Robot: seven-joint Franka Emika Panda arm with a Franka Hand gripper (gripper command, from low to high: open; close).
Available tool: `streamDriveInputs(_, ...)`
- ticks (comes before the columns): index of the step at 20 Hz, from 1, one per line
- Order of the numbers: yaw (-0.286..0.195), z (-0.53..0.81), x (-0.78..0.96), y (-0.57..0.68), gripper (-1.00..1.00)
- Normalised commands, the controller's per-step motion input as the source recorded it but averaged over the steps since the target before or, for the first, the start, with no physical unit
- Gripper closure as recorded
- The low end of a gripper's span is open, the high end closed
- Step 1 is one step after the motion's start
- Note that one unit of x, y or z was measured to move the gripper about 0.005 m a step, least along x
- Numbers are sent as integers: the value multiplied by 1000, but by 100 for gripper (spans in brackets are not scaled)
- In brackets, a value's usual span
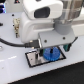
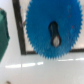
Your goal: Insert the blue gear onto the right peg, followed by the red gear
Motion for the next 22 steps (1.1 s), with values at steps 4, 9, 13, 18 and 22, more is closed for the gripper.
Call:
streamDriveInputs(4,0,256,-438,206,-100)
streamDriveInputs(9,0,121,-693,186,-100)
streamDriveInputs(13,0,17,-705,145,-100)
streamDriveInputs(18,0,-5,-661,292,-100)
streamDriveInputs(22,0,-33,-629,379,-100)
